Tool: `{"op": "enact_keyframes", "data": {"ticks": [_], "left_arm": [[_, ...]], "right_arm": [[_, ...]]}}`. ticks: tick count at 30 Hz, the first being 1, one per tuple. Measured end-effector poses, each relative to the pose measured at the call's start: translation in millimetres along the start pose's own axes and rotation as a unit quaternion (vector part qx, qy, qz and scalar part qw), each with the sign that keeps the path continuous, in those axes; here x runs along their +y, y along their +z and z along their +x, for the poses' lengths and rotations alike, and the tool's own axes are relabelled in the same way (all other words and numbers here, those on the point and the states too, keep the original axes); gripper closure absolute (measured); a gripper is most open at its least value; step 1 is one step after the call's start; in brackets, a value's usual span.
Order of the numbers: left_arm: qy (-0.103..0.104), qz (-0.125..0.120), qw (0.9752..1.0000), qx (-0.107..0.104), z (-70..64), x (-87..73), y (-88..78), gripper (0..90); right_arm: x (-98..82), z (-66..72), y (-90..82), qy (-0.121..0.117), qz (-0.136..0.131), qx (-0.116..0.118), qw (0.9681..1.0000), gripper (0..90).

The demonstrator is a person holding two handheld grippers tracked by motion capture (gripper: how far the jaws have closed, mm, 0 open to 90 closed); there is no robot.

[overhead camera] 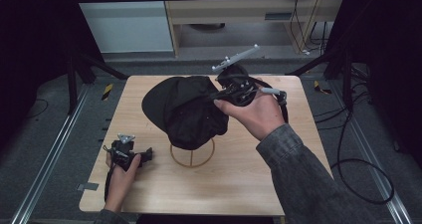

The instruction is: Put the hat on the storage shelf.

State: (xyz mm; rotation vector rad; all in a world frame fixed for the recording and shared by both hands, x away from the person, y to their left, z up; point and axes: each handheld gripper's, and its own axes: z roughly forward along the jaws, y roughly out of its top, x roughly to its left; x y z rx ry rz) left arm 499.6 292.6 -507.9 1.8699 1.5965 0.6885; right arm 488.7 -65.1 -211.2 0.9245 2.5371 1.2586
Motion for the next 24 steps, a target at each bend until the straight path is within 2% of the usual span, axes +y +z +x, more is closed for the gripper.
{"op": "enact_keyframes", "data": {"ticks": [24], "left_arm": [[0.000, 0.000, 1.0000, -0.001, 0.0, 0.0, 0.0, 0.0]], "right_arm": [[-8.2, 0.4, 9.0, -0.012, 0.003, -0.014, 0.9998, 86.3]]}}
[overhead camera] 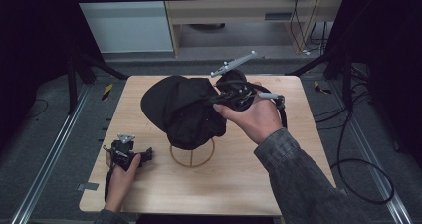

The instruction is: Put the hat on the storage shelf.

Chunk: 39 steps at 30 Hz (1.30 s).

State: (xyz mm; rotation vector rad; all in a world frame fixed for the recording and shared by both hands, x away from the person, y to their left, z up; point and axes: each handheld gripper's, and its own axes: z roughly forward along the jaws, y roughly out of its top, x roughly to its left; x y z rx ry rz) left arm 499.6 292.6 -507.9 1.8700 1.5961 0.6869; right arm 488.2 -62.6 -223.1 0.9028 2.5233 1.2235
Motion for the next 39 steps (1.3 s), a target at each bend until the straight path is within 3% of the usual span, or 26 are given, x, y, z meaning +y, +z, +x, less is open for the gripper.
{"op": "enact_keyframes", "data": {"ticks": [15, 31, 39], "left_arm": [[0.000, 0.000, 1.0000, 0.000, 0.0, 0.0, 0.0, 0.0], [0.003, 0.003, 1.0000, -0.001, 0.4, 0.1, -0.4, 0.0], [0.003, 0.003, 1.0000, -0.001, 0.5, 0.1, -0.4, 0.0]], "right_arm": [[-4.6, 0.6, 15.8, -0.009, 0.012, -0.008, 0.9999, 86.3], [-8.4, -1.8, 45.8, -0.016, 0.025, -0.017, 0.9994, 85.4], [-7.3, -7.9, 51.3, -0.010, 0.017, -0.015, 0.9997, 84.1]]}}
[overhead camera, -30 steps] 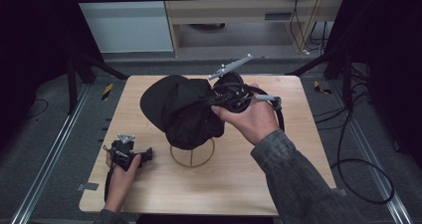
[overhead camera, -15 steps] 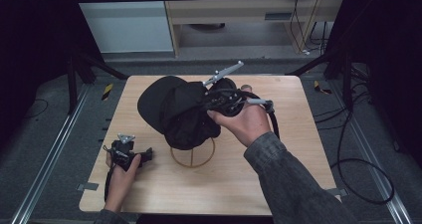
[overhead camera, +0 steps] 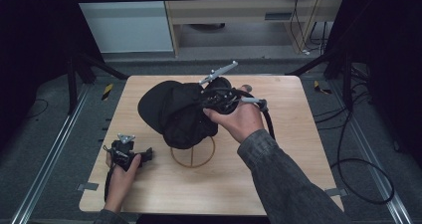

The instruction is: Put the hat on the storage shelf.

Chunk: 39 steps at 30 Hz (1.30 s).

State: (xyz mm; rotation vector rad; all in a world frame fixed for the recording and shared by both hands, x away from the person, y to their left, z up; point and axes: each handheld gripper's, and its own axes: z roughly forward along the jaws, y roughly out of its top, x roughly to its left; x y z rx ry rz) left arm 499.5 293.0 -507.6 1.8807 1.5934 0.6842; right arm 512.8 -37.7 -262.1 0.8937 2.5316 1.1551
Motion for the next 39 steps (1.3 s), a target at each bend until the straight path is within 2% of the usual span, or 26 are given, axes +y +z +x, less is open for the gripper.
{"op": "enact_keyframes", "data": {"ticks": [13, 25, 39], "left_arm": [[0.000, -0.001, 1.0000, -0.001, -0.1, 0.2, 0.3, 0.0], [0.002, 0.000, 1.0000, -0.001, 0.0, 0.2, 0.2, 0.0], [0.001, -0.001, 1.0000, -0.001, -0.1, 0.2, 0.3, 0.0]], "right_arm": [[1.8, -7.9, 6.9, 0.008, -0.003, 0.002, 1.0000, 81.0], [2.9, -8.0, 8.8, 0.010, -0.004, 0.004, 0.9999, 78.3], [2.9, -7.5, 8.7, 0.014, -0.006, 0.010, 0.9998, 68.7]]}}
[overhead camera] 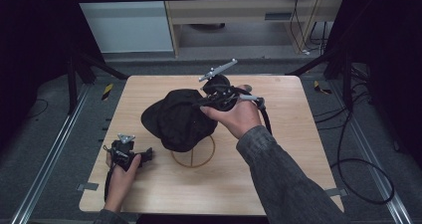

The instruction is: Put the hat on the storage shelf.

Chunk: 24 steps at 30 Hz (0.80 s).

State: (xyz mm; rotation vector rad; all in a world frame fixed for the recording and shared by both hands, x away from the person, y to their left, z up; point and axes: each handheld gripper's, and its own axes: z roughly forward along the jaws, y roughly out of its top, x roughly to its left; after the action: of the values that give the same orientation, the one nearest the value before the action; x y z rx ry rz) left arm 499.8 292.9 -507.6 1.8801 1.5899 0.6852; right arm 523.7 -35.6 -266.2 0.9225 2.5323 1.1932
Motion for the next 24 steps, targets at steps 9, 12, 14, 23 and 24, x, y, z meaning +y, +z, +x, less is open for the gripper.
{"op": "enact_keyframes", "data": {"ticks": [9, 12, 14, 23, 24], "left_arm": [[-0.002, -0.002, 1.0000, 0.000, -0.3, 0.0, 0.3, 0.0], [-0.002, -0.002, 1.0000, 0.000, -0.3, 0.0, 0.3, 0.0], [-0.001, -0.001, 1.0000, 0.000, -0.1, 0.0, 0.1, 0.0], [-0.001, -0.001, 1.0000, 0.000, -0.1, 0.0, 0.1, 0.0], [-0.001, 0.000, 1.0000, 0.000, -0.1, 0.0, 0.0, 0.0]], "right_arm": [[-1.4, 2.1, -3.5, 0.003, -0.002, 0.002, 1.0000, 64.4], [-1.6, 1.8, -6.7, 0.004, -0.005, 0.004, 1.0000, 64.2], [-1.8, 1.4, -8.8, 0.008, -0.005, 0.003, 1.0000, 63.6], [-3.5, 0.1, -14.0, 0.009, -0.009, 0.001, 0.9999, 61.2], [-3.7, 0.2, -14.7, 0.009, -0.009, 0.001, 0.9999, 60.9]]}}
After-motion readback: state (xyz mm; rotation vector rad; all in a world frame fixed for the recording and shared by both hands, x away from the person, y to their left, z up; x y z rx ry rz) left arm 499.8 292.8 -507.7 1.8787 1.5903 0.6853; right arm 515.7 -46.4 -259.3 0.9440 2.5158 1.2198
